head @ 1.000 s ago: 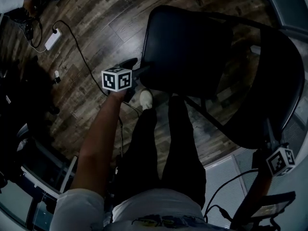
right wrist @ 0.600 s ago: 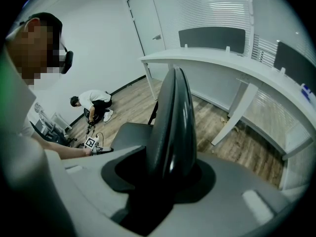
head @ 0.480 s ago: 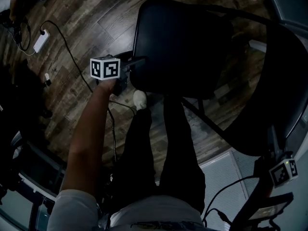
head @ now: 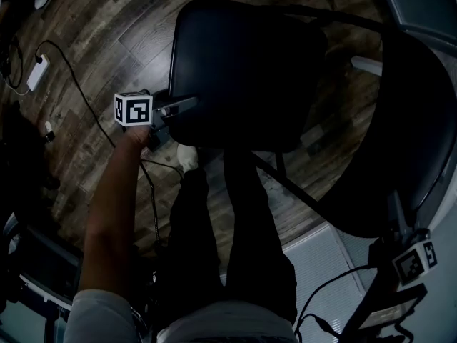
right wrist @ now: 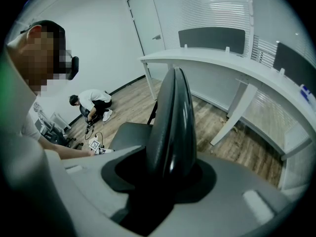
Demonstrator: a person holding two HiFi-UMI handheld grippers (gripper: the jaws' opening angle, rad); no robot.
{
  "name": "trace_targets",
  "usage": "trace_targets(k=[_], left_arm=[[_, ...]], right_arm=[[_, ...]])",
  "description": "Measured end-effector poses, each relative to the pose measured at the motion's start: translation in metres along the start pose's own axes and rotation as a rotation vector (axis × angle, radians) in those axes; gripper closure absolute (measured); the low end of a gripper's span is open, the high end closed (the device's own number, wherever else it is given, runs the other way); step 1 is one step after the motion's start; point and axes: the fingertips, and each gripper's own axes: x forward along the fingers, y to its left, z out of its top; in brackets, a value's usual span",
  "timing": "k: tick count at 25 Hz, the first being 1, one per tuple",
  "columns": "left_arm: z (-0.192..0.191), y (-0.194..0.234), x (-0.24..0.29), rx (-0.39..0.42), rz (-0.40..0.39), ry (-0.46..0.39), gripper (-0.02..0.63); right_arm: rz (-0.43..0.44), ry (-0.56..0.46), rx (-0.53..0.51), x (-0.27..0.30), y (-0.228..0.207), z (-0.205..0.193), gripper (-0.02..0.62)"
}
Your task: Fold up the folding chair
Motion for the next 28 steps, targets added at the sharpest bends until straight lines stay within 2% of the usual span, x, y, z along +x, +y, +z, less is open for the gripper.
trace_targets(k=[5, 10, 16, 21, 24, 28], left_arm=[[-0.007, -0.007, 0.009, -0.029, -0.062, 0.061, 0.244], [-0.002, -0.006, 0.007, 0.022, -0.053, 0.058, 0.282], [-0.015, -0.012, 0.006, -0.046, -0.066, 0.094, 0.296], [-0.016, -0.02, 0.008, -0.055, -0.059, 0.107, 0.318], [-0.019, -0.033, 0.014, -0.064, -0.056, 0.11, 0.334], [-0.02, -0.069, 0.025, -0.066, -0.032, 0.117, 0.36]], right_arm=[[0.007, -0.008, 0.0, -0.001, 0.001, 0.001, 0.431], [0.017, -0.013, 0.002, 0.0, 0.0, 0.001, 0.431], [-0.006, 0.006, 0.003, 0.0, -0.002, -0.001, 0.436], [0.001, 0.016, 0.008, 0.0, 0.003, -0.002, 0.444], [0.003, 0.016, 0.016, -0.004, 0.004, 0.002, 0.457], [0.056, -0.038, 0.049, -0.02, -0.005, 0.011, 0.486]])
